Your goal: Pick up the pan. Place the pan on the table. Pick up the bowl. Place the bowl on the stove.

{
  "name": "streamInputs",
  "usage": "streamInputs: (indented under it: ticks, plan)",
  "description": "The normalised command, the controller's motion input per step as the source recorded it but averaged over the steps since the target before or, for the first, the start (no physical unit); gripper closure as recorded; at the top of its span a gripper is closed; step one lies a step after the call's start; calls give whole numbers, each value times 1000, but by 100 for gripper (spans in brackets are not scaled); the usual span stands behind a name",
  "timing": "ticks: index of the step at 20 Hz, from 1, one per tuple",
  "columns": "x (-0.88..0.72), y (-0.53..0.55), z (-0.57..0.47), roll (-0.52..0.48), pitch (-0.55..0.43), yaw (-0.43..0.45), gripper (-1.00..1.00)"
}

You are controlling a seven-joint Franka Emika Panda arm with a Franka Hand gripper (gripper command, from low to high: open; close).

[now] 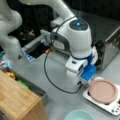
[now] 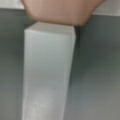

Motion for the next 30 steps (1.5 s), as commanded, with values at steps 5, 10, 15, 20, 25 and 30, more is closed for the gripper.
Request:
streamInputs:
  ticks: [5,10,15,20,25,30]
  plan:
    - [248,41,23,-90,89,-65,-100]
    - [259,91,26,-125,106,-67,-100]
    - [261,149,30,-156,100,-39,-100]
    - [245,190,19,-166,98,6,-100]
    - [203,151,21,-181,83,27,-100]
    - [170,108,23,-193,66,37,-100]
